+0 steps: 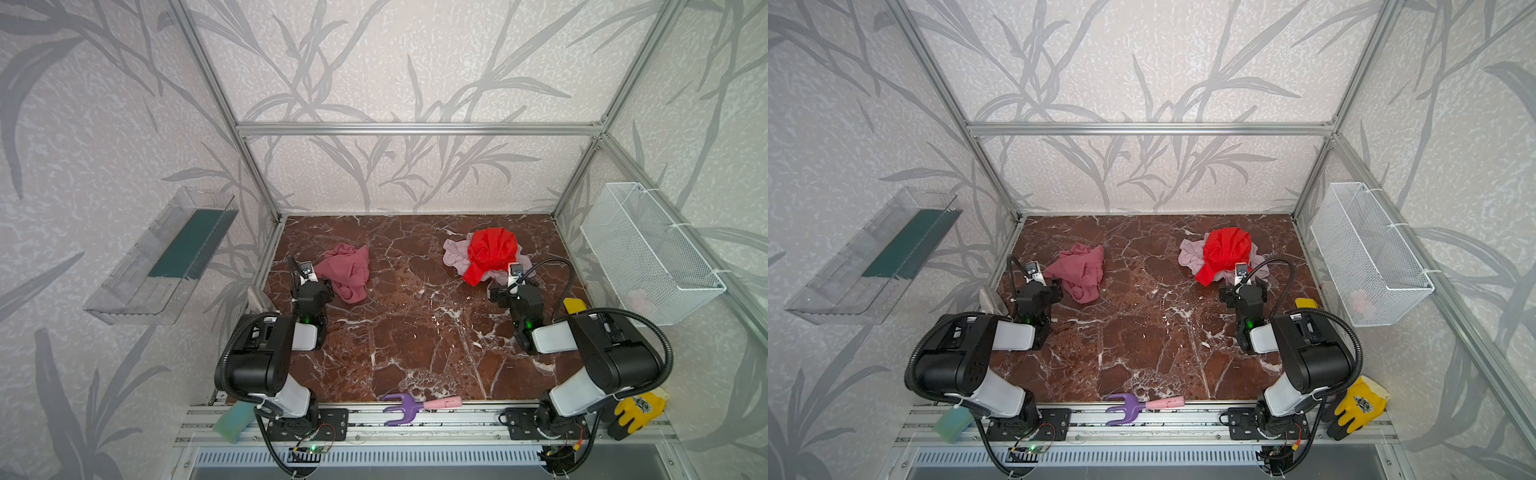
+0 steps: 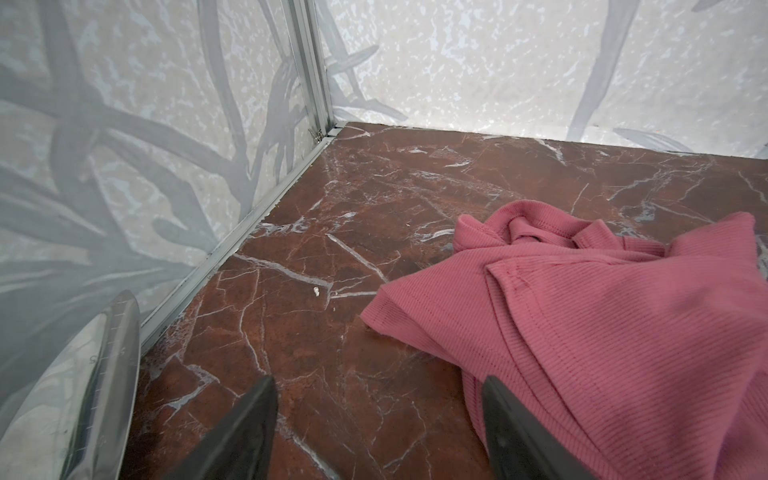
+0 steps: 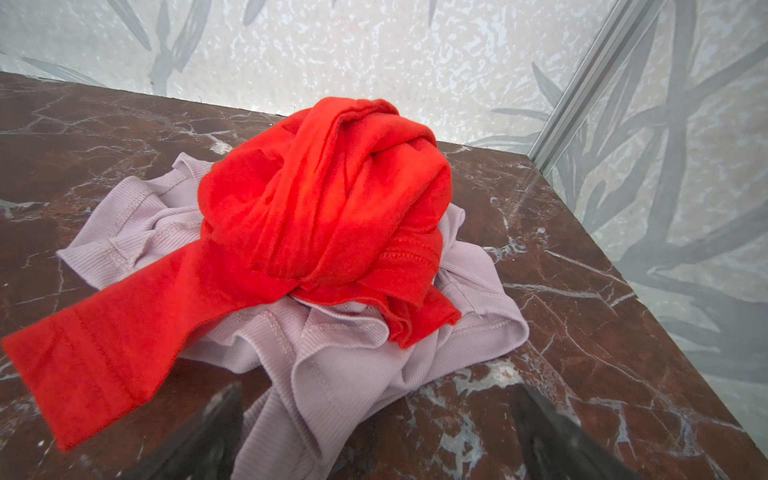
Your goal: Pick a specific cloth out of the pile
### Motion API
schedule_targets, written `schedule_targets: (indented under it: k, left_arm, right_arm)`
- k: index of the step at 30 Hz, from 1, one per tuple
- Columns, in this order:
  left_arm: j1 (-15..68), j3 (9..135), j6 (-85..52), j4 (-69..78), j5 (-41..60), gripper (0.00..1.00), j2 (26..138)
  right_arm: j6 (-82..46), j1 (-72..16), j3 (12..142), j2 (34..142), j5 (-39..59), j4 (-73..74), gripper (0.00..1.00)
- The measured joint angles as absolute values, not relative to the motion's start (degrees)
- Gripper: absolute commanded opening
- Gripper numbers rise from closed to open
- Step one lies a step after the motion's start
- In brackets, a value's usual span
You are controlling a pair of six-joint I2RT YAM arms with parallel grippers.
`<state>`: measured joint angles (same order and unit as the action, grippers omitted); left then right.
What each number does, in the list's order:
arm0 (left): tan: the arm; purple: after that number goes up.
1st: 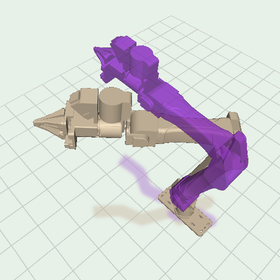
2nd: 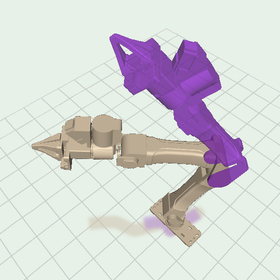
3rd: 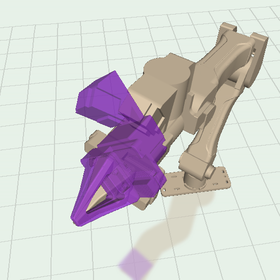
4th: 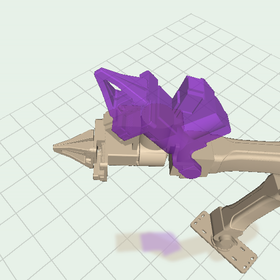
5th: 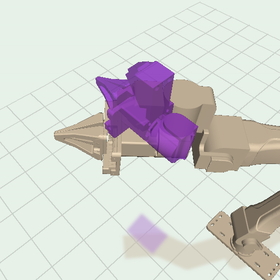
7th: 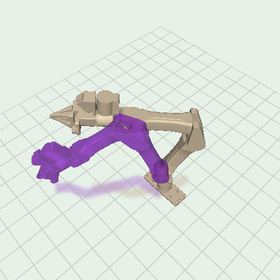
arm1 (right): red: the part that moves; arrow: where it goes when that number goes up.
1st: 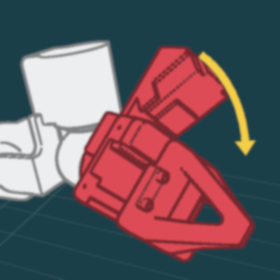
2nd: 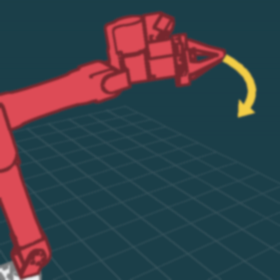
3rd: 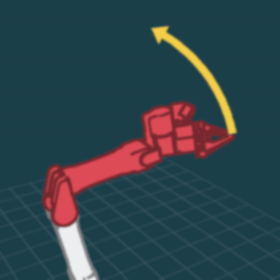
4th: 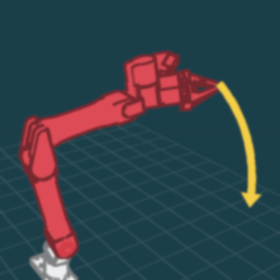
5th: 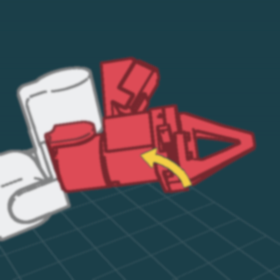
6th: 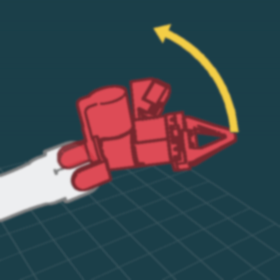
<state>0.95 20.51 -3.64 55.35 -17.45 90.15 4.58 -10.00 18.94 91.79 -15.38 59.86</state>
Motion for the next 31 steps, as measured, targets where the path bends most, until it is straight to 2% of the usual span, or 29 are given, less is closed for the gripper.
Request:
schedule_targets:
  k: [11,13,14,15,16,17,18,20,22,25,31]
  left_arm:
    - [0.95,20.51,-3.64,55.33,-17.45,0.76,90.15]
    - [0.95,20.51,-3.66,55.35,-17.47,0.62,90.15]
    - [0.95,20.51,-3.66,55.37,-17.50,0.39,90.15]
    - [0.95,20.51,-3.95,55.35,-17.50,0.21,90.15]
    - [0.95,20.51,-3.66,55.35,-17.50,0.13,90.15]
    - [0.95,20.51,-3.64,55.35,-17.50,0.12,90.15]
    - [0.95,20.51,-3.62,55.33,-17.45,0.15,90.15]
    - [0.95,20.51,-3.31,55.33,-17.47,0.44,90.15]
    - [0.95,20.51,-3.64,55.35,-17.43,0.59,90.15]
    - [0.95,20.51,-3.70,55.33,-17.39,0.67,90.15]
    - [0.95,20.51,-3.62,55.35,-17.45,0.68,90.15]
  right_arm:
    - [4.56,-9.63,19.05,91.79,-14.94,59.66,0.99]
    - [4.56,-9.63,19.05,91.79,-14.94,59.68,0.99]
    - [4.56,-9.63,19.05,91.79,-14.94,59.68,0.99]
    - [4.56,-9.63,19.05,91.79,-14.94,59.66,0.99]
    - [4.56,-9.63,19.05,91.79,-14.94,59.68,0.99]
    - [4.56,-9.63,19.05,91.79,-14.96,59.68,0.99]
    - [4.58,-9.63,19.05,91.79,-14.94,59.68,0.99]
    - [4.56,-9.63,19.05,91.79,-14.94,59.66,0.99]
    - [4.56,-9.63,19.05,91.79,-14.94,59.68,0.99]
    - [4.56,-9.63,19.05,91.79,-14.94,59.66,0.99]
    - [4.56,-9.63,19.14,91.79,-14.94,59.53,0.99]
